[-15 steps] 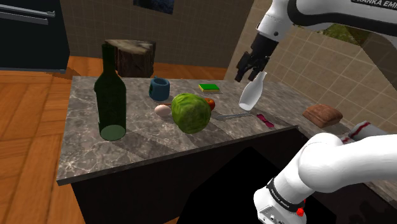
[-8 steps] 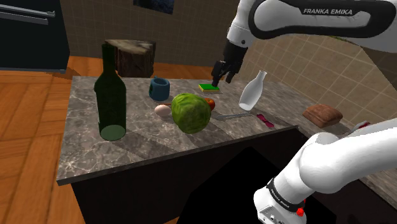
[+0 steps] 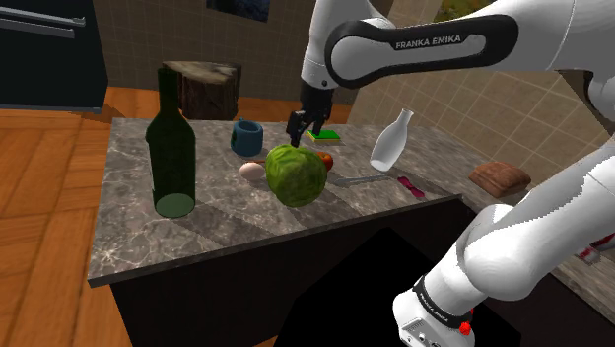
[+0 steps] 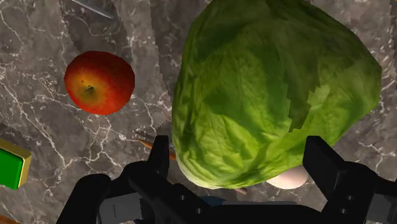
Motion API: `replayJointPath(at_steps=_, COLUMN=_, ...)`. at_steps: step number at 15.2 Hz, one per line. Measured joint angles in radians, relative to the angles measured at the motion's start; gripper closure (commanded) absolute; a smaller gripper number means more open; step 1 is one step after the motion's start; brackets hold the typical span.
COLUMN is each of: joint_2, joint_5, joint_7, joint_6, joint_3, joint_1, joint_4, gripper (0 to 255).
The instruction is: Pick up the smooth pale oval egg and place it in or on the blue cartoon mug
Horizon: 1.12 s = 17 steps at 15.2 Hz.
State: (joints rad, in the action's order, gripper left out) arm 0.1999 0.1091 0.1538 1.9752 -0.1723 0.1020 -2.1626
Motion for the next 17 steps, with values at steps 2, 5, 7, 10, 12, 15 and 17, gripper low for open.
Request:
replayJointPath(at_steps=2, joint_2=-0.075, joint_5=0.038, joint_7=0.019, joint_6=0.018, joint_3=-0.022, joint_1=0.009, joint_4=0.046, gripper=0)
replayJointPath(at_steps=5, joint_2=-0.179, joint_5=0.098, joint_7=0.051, joint_6=0.060, joint_3=-0.054, joint_1=0.029, joint_4=0.120, gripper=0)
replayJointPath(at_steps=7, joint_2=-0.260, joint_5=0.146, joint_7=0.066, joint_6=0.140, joint_3=-0.064, joint_1=0.038, joint_4=0.169, gripper=0)
replayJointPath(at_steps=10, joint_2=-0.386, joint_5=0.222, joint_7=0.099, joint_6=0.109, joint_3=-0.074, joint_1=0.067, joint_4=0.238, gripper=0)
replayJointPath(at_steps=12, joint_2=-0.467, joint_5=0.268, joint_7=0.113, joint_6=0.076, joint_3=-0.077, joint_1=0.091, joint_4=0.302, gripper=0)
replayJointPath(at_steps=15, joint_2=-0.521, joint_5=0.303, joint_7=0.126, joint_6=0.079, joint_3=-0.075, joint_1=0.107, joint_4=0.328, gripper=0)
replayJointPath(at_steps=17, joint_2=-0.536, joint_5=0.315, joint_7=0.135, joint_6=0.102, joint_3=-0.071, joint_1=0.108, joint_4=0.316, gripper=0)
